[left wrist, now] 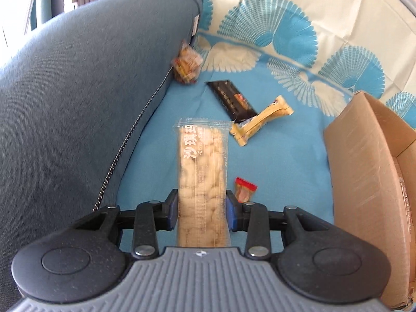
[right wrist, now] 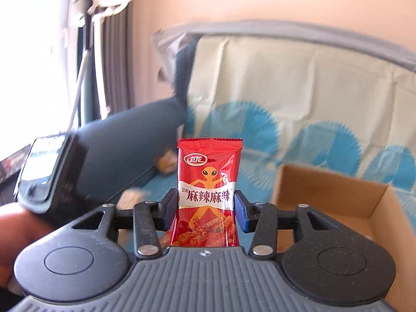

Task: Organize snacks
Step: 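Lift the red pack and peanut bar over the cardboard box with both tools, then open both tools to drop the red pack and peanut bar into the box, then grasp the small red-wrapped candy with the right tool while the left tool approaches the yellow wafer bar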

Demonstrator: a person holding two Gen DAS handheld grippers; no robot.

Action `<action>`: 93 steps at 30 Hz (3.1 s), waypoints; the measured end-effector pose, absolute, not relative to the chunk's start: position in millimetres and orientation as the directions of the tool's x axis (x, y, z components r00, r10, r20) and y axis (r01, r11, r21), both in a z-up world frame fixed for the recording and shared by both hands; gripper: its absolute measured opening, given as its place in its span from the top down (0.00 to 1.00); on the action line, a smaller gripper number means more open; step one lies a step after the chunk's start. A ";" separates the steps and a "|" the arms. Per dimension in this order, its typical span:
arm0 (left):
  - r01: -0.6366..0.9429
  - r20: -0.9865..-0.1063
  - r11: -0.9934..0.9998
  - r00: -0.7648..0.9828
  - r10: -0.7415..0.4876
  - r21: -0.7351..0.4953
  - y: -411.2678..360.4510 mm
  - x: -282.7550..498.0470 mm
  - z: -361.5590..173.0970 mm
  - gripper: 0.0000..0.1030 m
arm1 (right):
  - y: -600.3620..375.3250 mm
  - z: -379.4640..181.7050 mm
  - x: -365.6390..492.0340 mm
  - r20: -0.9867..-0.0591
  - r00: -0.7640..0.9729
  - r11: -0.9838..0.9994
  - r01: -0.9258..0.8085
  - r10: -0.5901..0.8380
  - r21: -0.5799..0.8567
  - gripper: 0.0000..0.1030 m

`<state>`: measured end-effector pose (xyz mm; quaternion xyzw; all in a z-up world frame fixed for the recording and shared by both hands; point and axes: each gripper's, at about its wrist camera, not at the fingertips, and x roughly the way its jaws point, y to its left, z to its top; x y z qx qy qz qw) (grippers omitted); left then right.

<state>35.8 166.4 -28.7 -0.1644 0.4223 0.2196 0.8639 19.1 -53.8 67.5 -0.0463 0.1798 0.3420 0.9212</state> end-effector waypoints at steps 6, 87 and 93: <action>-0.471 -0.744 0.876 0.620 0.248 -0.100 149.0 37.9 -15.9 0.61 | -113.1 53.3 54.3 -0.335 0.792 0.855 -0.510 0.510 0.093 0.54; -0.292 -0.602 0.956 0.768 0.218 -0.026 176.5 97.4 2.8 0.97 | -97.3 50.1 44.4 -0.218 0.837 0.865 -0.484 0.502 0.133 0.64; -0.411 -0.629 0.902 0.739 0.243 -0.134 235.0 104.5 -6.5 0.97 | -37.6 51.9 24.7 -0.251 0.665 0.706 -0.693 0.704 0.144 0.64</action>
